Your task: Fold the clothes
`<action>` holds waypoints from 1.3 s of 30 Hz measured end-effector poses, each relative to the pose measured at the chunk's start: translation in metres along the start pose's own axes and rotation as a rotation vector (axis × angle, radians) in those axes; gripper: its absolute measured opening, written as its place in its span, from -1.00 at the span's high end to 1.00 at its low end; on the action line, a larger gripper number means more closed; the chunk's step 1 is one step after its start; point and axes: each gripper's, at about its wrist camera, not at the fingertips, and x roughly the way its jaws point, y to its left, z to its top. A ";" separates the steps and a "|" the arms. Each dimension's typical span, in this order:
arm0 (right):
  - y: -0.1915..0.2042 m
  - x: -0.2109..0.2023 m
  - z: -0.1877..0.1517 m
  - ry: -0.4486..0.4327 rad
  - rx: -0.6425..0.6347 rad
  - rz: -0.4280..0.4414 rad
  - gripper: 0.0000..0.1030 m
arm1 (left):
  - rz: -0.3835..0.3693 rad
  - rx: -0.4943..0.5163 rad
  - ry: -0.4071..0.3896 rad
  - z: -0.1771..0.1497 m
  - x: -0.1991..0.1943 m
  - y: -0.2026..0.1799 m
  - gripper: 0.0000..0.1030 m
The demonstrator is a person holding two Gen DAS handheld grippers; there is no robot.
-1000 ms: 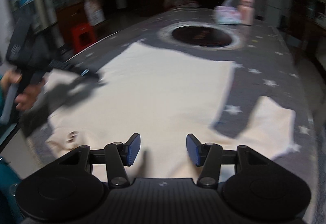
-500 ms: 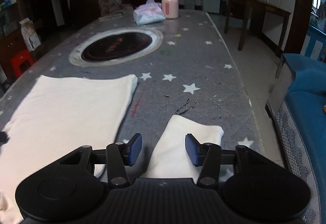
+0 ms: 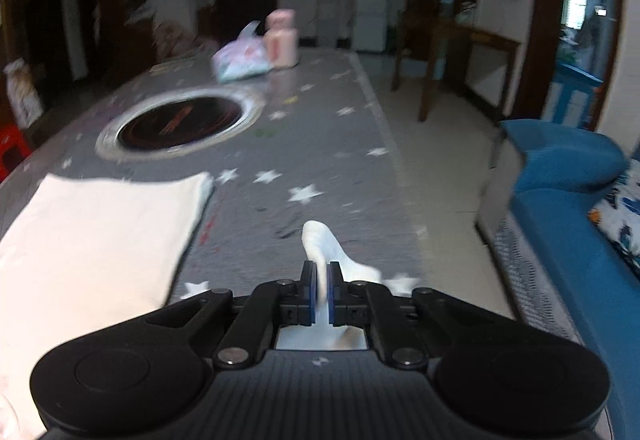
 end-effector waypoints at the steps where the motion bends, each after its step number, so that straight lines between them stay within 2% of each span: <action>1: -0.007 -0.009 -0.003 -0.013 0.021 -0.010 0.91 | -0.001 0.000 -0.001 0.000 0.000 0.000 0.79; 5: -0.033 -0.042 -0.018 -0.040 0.093 -0.059 0.91 | -0.004 0.001 -0.003 -0.001 0.000 0.001 0.79; 8: -0.048 -0.053 -0.037 -0.018 0.139 -0.103 0.91 | -0.007 0.001 -0.004 -0.001 0.000 0.002 0.79; 13: -0.071 -0.047 -0.061 0.053 0.196 -0.188 0.85 | -0.005 0.003 0.000 -0.001 0.000 0.001 0.79; 21: -0.045 -0.026 -0.043 0.042 0.112 -0.076 0.68 | 0.001 0.009 -0.001 -0.001 0.000 0.000 0.79; 25: -0.034 0.002 -0.038 0.080 0.095 -0.029 0.56 | 0.000 0.007 -0.001 -0.001 0.000 0.000 0.79; 30: -0.037 0.014 -0.036 0.086 0.093 -0.056 0.56 | 0.000 0.003 -0.001 -0.001 0.000 0.000 0.79; 33: -0.037 0.008 -0.034 0.084 0.088 -0.062 0.55 | 0.001 0.002 -0.003 -0.001 0.000 0.000 0.79; 35: -0.028 -0.003 -0.035 0.080 0.064 -0.013 0.54 | 0.002 0.002 -0.004 -0.002 0.000 0.000 0.79; 37: -0.012 -0.012 -0.037 0.081 0.020 0.049 0.37 | 0.003 0.002 -0.005 -0.002 0.000 0.000 0.79; 39: 0.010 -0.020 -0.041 0.088 -0.041 0.118 0.35 | 0.003 -0.001 -0.007 -0.002 0.000 0.000 0.79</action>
